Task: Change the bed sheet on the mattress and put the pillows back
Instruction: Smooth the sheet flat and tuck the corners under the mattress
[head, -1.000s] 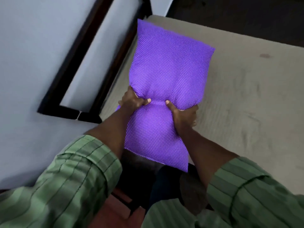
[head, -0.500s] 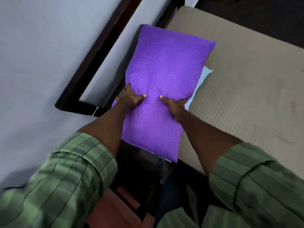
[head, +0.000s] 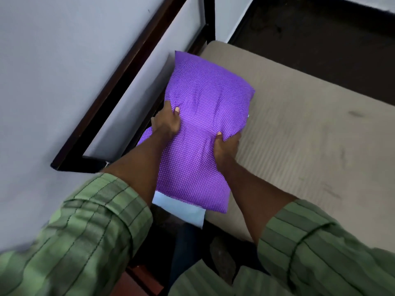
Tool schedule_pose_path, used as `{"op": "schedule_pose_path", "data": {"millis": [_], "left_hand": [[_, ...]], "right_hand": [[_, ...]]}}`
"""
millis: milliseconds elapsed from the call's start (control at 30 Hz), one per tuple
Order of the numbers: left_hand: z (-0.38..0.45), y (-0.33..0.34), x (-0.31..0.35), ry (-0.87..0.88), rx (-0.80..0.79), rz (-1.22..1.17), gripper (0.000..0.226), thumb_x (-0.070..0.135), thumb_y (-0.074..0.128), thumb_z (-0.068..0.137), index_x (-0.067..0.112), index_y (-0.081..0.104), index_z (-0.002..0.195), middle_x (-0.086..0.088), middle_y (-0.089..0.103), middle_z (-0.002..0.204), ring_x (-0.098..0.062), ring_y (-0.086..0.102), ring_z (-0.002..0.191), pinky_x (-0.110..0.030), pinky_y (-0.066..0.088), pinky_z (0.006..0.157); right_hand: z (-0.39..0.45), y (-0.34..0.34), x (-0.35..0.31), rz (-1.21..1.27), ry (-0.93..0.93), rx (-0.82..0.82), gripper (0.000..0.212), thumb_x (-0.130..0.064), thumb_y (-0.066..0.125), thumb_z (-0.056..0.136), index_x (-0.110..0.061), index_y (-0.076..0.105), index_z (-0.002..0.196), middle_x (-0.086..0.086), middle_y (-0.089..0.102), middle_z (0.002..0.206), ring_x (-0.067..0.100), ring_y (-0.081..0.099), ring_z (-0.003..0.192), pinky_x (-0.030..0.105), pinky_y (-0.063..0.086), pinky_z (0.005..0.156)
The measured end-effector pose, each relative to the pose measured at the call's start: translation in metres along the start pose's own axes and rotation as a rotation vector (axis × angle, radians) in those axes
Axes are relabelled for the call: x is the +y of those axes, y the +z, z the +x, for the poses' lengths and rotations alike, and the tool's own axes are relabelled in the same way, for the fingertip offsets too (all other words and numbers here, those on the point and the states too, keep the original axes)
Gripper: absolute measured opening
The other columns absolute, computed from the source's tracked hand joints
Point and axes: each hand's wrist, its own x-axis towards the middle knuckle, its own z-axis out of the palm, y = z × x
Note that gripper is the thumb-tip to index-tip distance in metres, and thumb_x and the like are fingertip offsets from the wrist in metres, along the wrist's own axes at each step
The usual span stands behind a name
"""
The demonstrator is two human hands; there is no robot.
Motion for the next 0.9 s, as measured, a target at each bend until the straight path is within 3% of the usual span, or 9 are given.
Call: {"op": "schedule_pose_path", "data": {"millis": [167, 467, 600, 667, 800, 900], "left_hand": [[0.059, -0.01, 0.047, 0.078, -0.015, 0.04, 0.049, 0.04, 0.035, 0.11, 0.01, 0.037, 0.149, -0.014, 0.057, 0.144, -0.039, 0.055, 0.13, -0.055, 0.032, 0.115], [0.23, -0.012, 0.1, 0.213, -0.058, -0.025, 0.046, 0.04, 0.034, 0.108, 0.006, 0.044, 0.139, -0.022, 0.06, 0.135, -0.045, 0.055, 0.124, -0.055, 0.041, 0.108], [0.31, -0.002, 0.109, 0.258, -0.069, -0.149, 0.046, 0.039, 0.033, 0.102, 0.006, 0.05, 0.129, -0.021, 0.062, 0.128, -0.042, 0.058, 0.119, -0.051, 0.044, 0.104], [0.33, 0.002, 0.11, 0.323, -0.144, -0.102, 0.044, 0.04, 0.04, 0.096, 0.013, 0.057, 0.127, -0.015, 0.064, 0.127, -0.036, 0.059, 0.12, -0.047, 0.044, 0.106], [0.336, 0.037, 0.082, 0.602, -0.39, 0.385, 0.055, 0.046, 0.049, 0.101, 0.017, 0.049, 0.148, -0.012, 0.05, 0.151, -0.031, 0.046, 0.14, -0.046, 0.032, 0.117], [0.315, 0.077, 0.042, 0.53, -0.556, 0.519, 0.072, 0.058, 0.032, 0.1, 0.022, 0.024, 0.161, -0.016, 0.017, 0.169, -0.037, 0.02, 0.154, -0.056, 0.017, 0.124]], "right_hand": [[0.043, 0.011, -0.044, 0.002, -0.015, 0.094, 0.087, -0.042, 0.061, 0.095, -0.018, 0.012, 0.163, 0.013, 0.045, 0.155, 0.038, 0.05, 0.136, 0.055, 0.036, 0.116], [0.158, 0.056, -0.132, 0.022, 0.017, 0.19, 0.099, -0.056, 0.066, 0.083, -0.011, 0.021, 0.158, 0.019, 0.047, 0.151, 0.04, 0.048, 0.137, 0.054, 0.036, 0.117], [0.205, 0.079, -0.168, 0.064, 0.065, 0.104, 0.11, -0.064, 0.063, 0.072, -0.026, 0.012, 0.162, 0.015, 0.038, 0.159, 0.04, 0.042, 0.141, 0.058, 0.03, 0.119], [0.221, 0.087, -0.175, -0.034, 0.084, 0.041, 0.11, -0.067, 0.06, 0.074, -0.029, 0.007, 0.163, 0.017, 0.027, 0.164, 0.042, 0.034, 0.146, 0.059, 0.026, 0.12], [0.223, 0.102, -0.158, -0.454, -0.034, -0.033, 0.091, -0.068, 0.058, 0.089, -0.031, 0.019, 0.162, 0.015, 0.006, 0.17, 0.037, 0.014, 0.155, 0.06, 0.019, 0.122], [0.216, 0.117, -0.129, -0.737, -0.2, -0.229, 0.09, -0.079, 0.048, 0.088, -0.038, 0.018, 0.162, 0.002, 0.002, 0.172, 0.031, 0.005, 0.158, 0.07, 0.012, 0.118]]}}
